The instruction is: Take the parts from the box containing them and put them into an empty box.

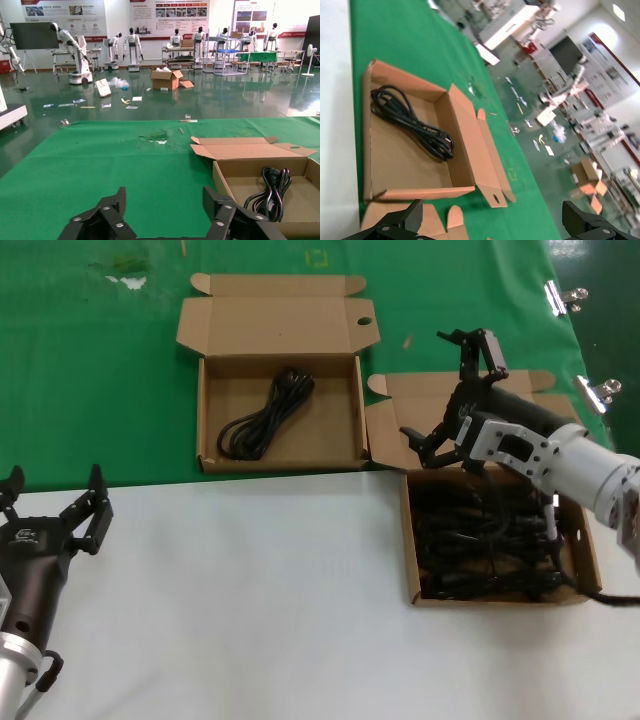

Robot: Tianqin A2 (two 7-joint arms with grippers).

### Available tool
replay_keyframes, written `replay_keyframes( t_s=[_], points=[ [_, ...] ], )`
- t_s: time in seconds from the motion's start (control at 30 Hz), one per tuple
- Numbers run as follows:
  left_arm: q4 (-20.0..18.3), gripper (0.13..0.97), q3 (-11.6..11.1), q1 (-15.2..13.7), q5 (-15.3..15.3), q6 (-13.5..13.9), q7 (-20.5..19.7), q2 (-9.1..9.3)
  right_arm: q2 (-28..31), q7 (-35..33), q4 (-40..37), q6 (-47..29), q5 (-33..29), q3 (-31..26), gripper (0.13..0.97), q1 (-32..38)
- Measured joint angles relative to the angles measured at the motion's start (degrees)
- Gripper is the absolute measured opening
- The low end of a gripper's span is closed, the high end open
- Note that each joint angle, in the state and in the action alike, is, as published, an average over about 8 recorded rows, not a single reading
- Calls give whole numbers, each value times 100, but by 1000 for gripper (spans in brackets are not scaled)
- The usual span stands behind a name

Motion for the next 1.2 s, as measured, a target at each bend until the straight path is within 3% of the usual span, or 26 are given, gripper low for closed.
replay_keyframes(
  t_s=[0.23,0.53,0.67,0.93,1.2],
  points=[
    [0,644,0,0,0,0,2,0,-108,633,472,358,9,248,966,-522],
    [0,818,0,0,0,0,0,0,-248,1442,1076,816,20,566,966,-1194],
    [0,818,0,0,0,0,0,0,-310,1809,1350,1023,25,710,966,-1494],
    [0,924,0,0,0,0,0,0,-434,2533,1890,1433,35,994,966,-2091],
    [0,960,0,0,0,0,0,0,-559,3265,2436,1847,45,1281,966,-2690]
  ],
)
